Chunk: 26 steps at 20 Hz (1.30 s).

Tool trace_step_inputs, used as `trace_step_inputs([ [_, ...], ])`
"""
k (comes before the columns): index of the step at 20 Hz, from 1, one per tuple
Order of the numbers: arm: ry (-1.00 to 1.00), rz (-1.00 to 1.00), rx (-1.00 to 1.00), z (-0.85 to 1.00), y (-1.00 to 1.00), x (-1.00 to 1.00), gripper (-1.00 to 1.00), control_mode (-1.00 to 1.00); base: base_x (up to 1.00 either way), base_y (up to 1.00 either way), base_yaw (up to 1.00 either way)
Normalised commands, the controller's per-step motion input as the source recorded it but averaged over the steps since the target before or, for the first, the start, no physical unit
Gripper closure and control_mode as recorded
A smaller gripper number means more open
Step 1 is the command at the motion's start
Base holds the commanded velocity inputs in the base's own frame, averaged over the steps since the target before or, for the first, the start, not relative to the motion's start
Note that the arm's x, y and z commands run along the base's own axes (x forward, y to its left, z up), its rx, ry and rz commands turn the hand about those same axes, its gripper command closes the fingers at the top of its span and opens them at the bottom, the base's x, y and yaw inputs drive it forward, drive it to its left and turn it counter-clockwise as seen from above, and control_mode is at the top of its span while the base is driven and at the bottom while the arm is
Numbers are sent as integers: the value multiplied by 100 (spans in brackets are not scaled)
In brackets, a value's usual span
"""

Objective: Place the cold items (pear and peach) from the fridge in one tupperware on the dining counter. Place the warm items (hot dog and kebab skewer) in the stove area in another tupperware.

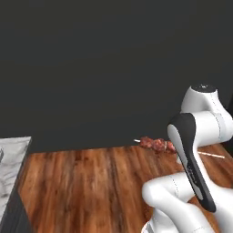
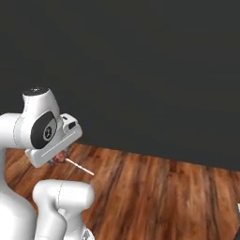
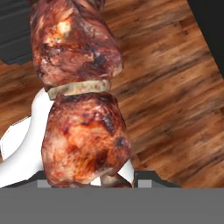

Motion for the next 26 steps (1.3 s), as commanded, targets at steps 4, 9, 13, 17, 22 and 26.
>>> trace_step_inputs([
  [4,0,0,0,0,0,0,100,100,100,-20,35],
  [9,0,0,0,0,0,0,100,100,100,-17,58],
  [13,0,0,0,0,0,0,100,100,100,-17,73],
  [17,0,0,0,0,0,0,100,100,100,-19,74],
  [22,0,0,0,0,0,0,100,100,100,-25,74],
  [26,0,0,0,0,0,0,100,100,97,-49,69],
])
